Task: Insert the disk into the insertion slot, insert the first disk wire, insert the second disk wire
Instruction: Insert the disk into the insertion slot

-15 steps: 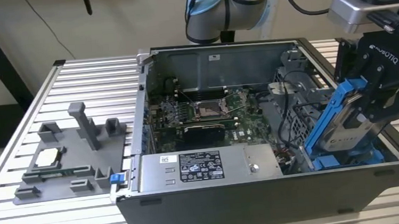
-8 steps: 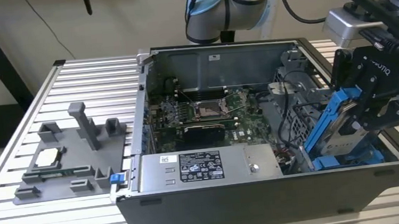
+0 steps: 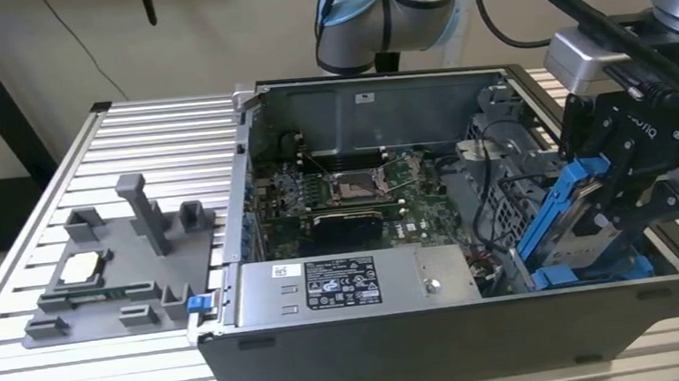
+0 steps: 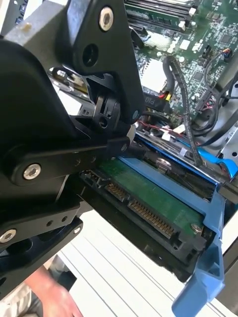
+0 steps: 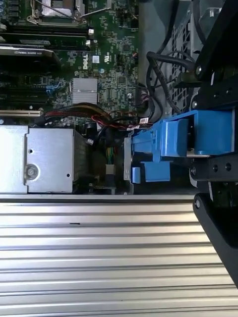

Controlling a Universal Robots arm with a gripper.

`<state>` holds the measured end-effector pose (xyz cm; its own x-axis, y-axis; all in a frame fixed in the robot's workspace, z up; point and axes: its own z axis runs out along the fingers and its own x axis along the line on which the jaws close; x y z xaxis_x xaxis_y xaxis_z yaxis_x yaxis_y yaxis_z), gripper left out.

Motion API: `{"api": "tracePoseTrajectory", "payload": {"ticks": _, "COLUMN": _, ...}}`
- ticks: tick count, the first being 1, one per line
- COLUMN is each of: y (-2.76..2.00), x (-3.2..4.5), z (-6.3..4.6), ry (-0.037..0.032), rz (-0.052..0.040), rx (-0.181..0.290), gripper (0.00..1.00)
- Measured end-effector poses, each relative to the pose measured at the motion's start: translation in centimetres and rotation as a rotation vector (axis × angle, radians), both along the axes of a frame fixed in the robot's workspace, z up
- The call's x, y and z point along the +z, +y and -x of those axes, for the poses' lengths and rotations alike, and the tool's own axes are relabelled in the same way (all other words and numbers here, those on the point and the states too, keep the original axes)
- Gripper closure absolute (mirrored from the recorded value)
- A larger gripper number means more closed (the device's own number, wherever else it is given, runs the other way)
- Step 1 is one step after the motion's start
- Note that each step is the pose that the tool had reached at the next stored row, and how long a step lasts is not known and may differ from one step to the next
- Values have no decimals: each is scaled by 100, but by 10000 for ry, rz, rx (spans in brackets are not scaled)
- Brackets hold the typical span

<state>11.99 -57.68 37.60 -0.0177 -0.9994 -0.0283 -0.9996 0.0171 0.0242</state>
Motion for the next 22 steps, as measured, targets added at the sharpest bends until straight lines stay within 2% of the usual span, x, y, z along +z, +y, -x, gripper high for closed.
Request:
{"api": "tracePoseTrajectory", "payload": {"ticks": 3, "y": 0, "x": -1, "z": -1, "ry": -4, "rz": 0, "rx": 1, "gripper": 100}}
{"api": "tracePoseTrajectory", "payload": {"ticks": 4, "y": 0, "x": -1, "z": -1, "ry": -1, "rz": 0, "rx": 1, "gripper": 0}}
{"api": "tracePoseTrajectory", "payload": {"ticks": 6, "y": 0, "x": 14, "z": 0, "ry": 0, "rz": -2, "rx": 0, "gripper": 0}}
{"api": "tracePoseTrajectory", "payload": {"ticks": 12, "y": 5, "x": 178, "z": 0, "ry": 0, "rz": -1, "rx": 0, "gripper": 0}}
{"api": "tracePoseTrajectory", "payload": {"ticks": 14, "y": 23, "x": 202, "z": 0, "ry": 0, "rz": -5, "rx": 0, "gripper": 0}}
{"api": "tracePoseTrajectory", "payload": {"ticks": 17, "y": 109, "x": 208, "z": 0, "ry": -32, "rz": -2, "rx": 0, "gripper": 0}}
{"api": "tracePoseTrajectory", "payload": {"ticks": 22, "y": 318, "x": 209, "z": 0, "ry": -62, "rz": -1, "rx": 0, "gripper": 0}}
